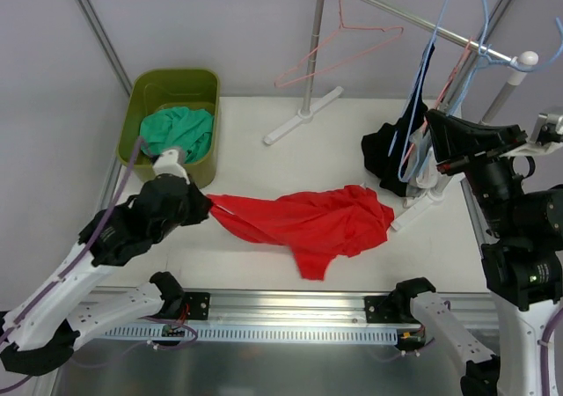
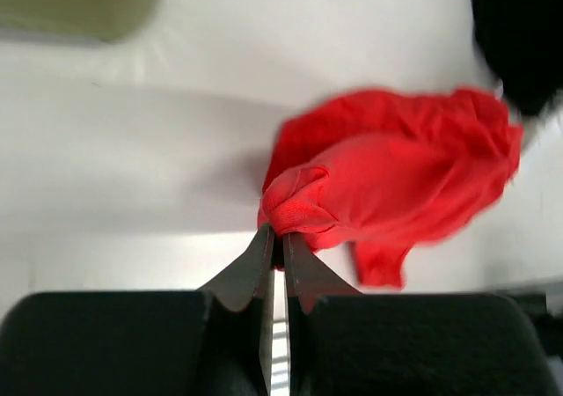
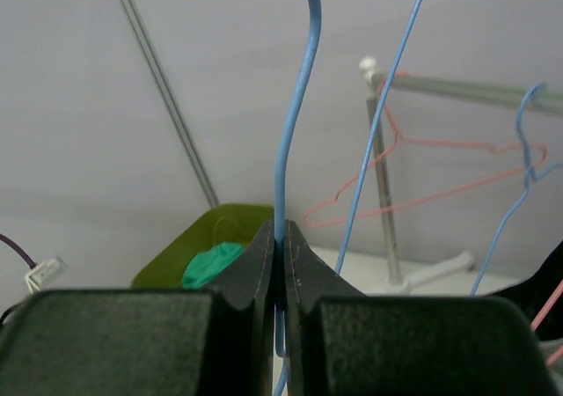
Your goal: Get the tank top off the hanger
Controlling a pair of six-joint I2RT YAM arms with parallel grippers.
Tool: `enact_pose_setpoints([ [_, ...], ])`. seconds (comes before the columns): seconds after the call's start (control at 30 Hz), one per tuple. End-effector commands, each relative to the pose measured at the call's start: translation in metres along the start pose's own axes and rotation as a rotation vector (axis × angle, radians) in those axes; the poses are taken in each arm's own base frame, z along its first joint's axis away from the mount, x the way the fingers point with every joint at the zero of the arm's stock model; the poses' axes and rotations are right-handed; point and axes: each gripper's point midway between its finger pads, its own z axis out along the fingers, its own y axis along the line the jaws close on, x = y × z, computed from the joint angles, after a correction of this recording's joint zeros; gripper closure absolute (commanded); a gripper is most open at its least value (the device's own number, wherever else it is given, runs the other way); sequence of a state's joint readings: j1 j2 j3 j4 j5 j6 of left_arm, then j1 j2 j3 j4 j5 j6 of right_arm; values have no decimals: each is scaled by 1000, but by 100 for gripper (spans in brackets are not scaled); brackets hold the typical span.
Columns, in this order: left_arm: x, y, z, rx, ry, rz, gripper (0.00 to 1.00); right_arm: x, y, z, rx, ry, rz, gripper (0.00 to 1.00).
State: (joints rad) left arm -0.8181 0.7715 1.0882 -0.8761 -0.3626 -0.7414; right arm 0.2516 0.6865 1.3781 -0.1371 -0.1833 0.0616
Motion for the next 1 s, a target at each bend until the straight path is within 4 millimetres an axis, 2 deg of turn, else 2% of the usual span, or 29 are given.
enact_pose_setpoints([
  [0.0, -48, 55, -35, -244, -244, -62, 100, 47, -5, 4, 69, 239, 206, 100],
  [0.03, -50, 56, -36, -255, -251, -45, 100, 56, 1, 8, 72, 291, 320, 100],
  [0.13, -54, 51, -34, -263, -236, 0, 99, 96, -3, 4, 157, 395, 524, 100],
  [0.17, -54, 47, -30, -265, -219, 16, 94, 101, -4, 3, 172, 404, 548, 100],
  [0.2, -53, 45, -28, -262, -208, 24, 78, 112, -7, 1, 202, 434, 562, 100],
  [0.23, -50, 42, -25, -252, -185, 41, 70, 117, -14, 1, 245, 443, 556, 100],
  [0.27, -49, 39, -22, -254, -172, 51, 63, 132, -17, 1, 282, 508, 543, 100],
  [0.3, -49, 37, -20, -249, -163, 58, 48, 138, -24, 3, 319, 530, 532, 100],
  [0.33, -47, 35, -19, -241, -147, 70, 40, 137, -24, 9, 313, 537, 510, 100],
  [0.37, -46, 33, -18, -233, -141, 74, 30, 151, -31, 20, 336, 584, 501, 100],
  [0.4, -45, 31, -18, -222, -135, 79, 18, 153, -35, 27, 348, 589, 481, 100],
  [0.43, -45, 27, -18, -203, -124, 96, 1, 156, -41, 34, 362, 600, 460, 100],
  [0.47, -44, 24, -18, -190, -115, 103, 1, 142, -42, 42, 362, 590, 408, 100],
  [0.5, -44, 20, -18, -167, -103, 114, 1, 159, -56, 58, 410, 633, 382, 100],
  [0.57, -37, 5, -18, -82, -53, 164, 1, 162, -61, 74, 413, 660, 351, 100],
  [0.6, -34, 0, -18, -54, -32, 183, 1, 164, -63, 95, 397, 669, 339, 100],
  [0.67, -22, -7, -17, 7, 20, 226, 1, 170, -69, 109, 410, 698, 323, 100],
  [0.7, -16, -6, -17, 22, 36, 236, 1, 175, -76, 125, 419, 703, 306, 100],
  [0.8, -3, -8, -20, 67, 71, 231, 1, 180, -90, 141, 449, 698, 295, 100],
  [0.83, 1, -5, -22, 80, 74, 227, 1, 192, -100, 146, 475, 715, 292, 100],
  [0.97, 12, -2, -28, 120, 85, 213, 1, 204, -124, 156, 536, 716, 242, 100],
])
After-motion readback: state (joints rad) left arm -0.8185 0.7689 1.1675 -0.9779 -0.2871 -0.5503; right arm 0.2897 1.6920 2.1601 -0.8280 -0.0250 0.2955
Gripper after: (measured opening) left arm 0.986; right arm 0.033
